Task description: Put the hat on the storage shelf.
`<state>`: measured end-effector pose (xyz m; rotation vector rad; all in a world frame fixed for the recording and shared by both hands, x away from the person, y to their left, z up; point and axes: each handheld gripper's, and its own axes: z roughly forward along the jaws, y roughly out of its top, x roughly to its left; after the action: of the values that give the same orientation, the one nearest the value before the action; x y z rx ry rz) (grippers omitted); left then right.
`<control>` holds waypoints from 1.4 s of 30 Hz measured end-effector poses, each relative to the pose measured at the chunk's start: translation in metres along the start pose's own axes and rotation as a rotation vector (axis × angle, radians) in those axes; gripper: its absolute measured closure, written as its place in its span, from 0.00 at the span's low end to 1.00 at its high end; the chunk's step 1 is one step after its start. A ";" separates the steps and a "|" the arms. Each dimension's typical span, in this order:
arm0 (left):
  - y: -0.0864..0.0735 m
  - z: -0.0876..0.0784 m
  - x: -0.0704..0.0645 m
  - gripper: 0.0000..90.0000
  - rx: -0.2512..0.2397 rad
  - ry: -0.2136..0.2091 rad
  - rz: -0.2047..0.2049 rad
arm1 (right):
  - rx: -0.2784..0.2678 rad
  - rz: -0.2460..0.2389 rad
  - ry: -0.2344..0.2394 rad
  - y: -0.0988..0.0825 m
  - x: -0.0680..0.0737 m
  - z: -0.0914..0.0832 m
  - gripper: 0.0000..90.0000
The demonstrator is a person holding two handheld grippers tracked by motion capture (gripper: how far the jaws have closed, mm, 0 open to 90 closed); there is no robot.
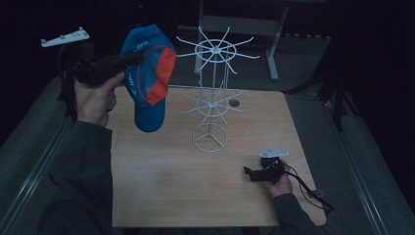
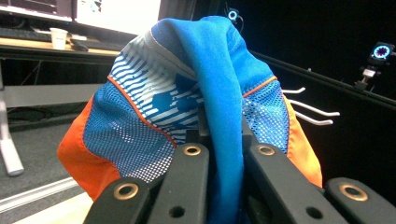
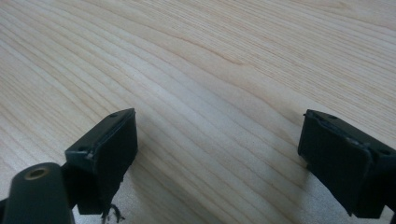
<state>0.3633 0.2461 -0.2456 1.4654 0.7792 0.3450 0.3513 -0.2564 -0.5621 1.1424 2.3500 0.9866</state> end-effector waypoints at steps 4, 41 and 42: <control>0.000 0.003 -0.003 1.00 0.008 -0.011 0.005 | 0.000 0.000 0.001 0.000 0.000 0.000 0.13; -0.038 0.015 -0.014 0.98 0.150 -0.130 0.060 | 0.000 0.001 0.000 0.000 0.000 0.000 0.13; -0.038 0.015 -0.014 0.98 0.150 -0.130 0.060 | 0.000 0.001 0.000 0.000 0.000 0.000 0.13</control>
<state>0.3534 0.2215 -0.2794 1.6371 0.6694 0.2376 0.3517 -0.2563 -0.5620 1.1431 2.3500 0.9869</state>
